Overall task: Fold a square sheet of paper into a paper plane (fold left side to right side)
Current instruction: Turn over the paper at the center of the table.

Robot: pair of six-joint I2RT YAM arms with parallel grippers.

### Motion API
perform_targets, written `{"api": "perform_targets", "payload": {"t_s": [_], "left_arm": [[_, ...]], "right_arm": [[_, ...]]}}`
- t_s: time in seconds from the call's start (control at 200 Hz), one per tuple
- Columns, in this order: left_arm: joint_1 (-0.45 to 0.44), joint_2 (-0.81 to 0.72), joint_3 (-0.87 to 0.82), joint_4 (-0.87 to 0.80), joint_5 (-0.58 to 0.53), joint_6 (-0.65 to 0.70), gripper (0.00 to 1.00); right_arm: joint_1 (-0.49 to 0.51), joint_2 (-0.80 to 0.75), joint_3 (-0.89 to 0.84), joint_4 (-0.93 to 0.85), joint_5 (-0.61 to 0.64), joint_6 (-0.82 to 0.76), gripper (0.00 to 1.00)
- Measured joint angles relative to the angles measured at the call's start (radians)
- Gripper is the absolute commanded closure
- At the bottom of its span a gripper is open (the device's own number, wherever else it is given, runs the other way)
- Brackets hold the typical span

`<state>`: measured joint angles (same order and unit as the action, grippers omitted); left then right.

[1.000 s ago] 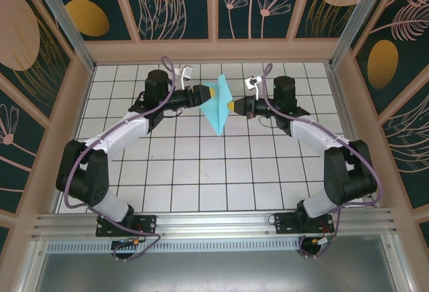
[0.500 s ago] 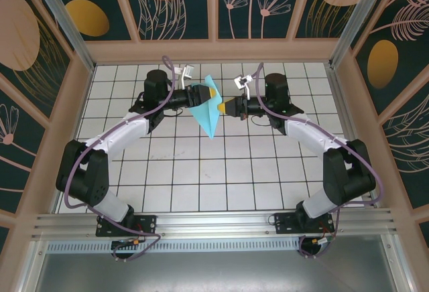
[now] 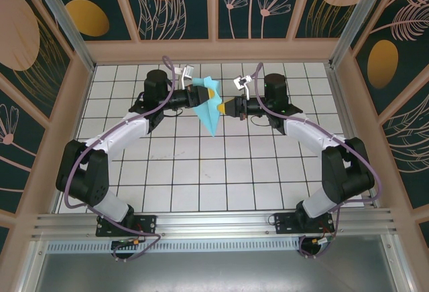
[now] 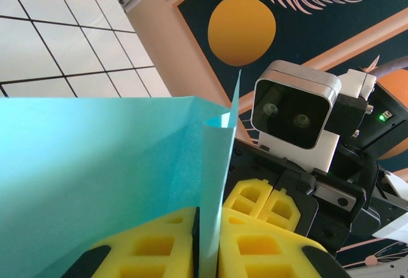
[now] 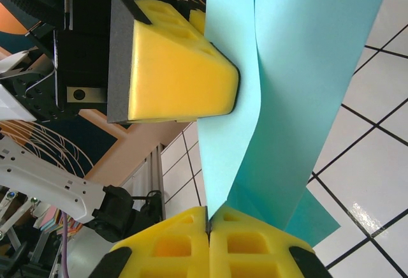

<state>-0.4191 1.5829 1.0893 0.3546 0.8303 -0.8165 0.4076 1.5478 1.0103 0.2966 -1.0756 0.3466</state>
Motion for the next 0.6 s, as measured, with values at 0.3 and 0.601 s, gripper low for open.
{"api": "perform_targets", "payload": {"t_s": [0.3, 0.601], "left_arm": [[0.0, 0.0, 0.0, -0.015, 0.0, 0.011, 0.72], [0.0, 0.0, -0.006, -0.005, 0.034, 0.01, 0.73]], "right_arm": [[-0.007, 0.006, 0.0, 0.0, -0.015, 0.0, 0.95], [-0.02, 0.04, 0.0, 0.012, -0.047, 0.023, 0.95]]}}
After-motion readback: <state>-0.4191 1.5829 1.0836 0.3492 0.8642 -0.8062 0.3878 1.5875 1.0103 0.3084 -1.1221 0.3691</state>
